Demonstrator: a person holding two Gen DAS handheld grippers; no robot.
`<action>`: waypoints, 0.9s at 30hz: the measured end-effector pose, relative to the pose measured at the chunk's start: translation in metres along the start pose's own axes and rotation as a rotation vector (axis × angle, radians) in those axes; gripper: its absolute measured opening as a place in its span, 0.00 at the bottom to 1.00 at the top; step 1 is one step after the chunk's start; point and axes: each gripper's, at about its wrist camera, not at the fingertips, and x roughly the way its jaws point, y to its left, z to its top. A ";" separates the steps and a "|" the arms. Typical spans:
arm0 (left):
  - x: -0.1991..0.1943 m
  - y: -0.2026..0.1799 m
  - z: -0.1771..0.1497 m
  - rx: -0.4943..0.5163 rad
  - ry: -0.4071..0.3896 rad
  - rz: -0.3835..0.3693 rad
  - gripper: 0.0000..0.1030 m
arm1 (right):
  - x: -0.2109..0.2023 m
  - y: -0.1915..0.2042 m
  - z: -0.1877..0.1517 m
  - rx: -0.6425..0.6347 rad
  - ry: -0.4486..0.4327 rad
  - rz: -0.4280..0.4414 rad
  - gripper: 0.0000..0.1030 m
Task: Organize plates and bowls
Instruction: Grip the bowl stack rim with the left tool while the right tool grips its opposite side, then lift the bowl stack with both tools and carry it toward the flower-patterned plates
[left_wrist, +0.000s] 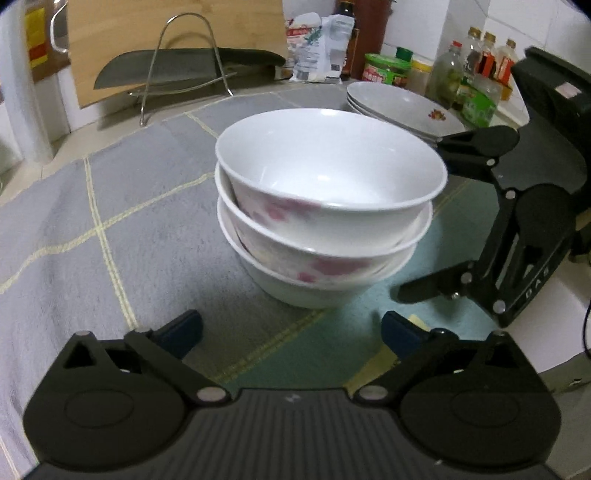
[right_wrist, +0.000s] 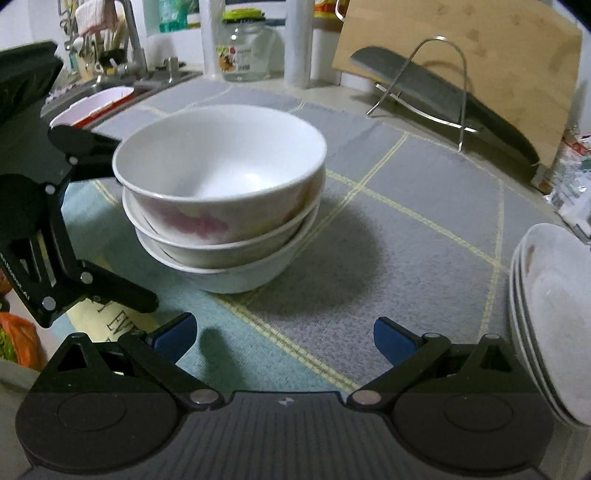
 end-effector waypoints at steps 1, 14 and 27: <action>0.002 -0.002 0.000 0.030 0.002 0.013 0.99 | 0.003 0.002 0.001 -0.003 0.002 -0.004 1.00; 0.007 0.002 -0.009 0.136 -0.105 -0.006 1.00 | 0.003 -0.003 -0.004 -0.041 -0.063 0.022 1.00; 0.005 0.016 0.003 0.261 -0.086 -0.142 0.98 | 0.003 0.009 0.014 -0.155 -0.052 0.014 1.00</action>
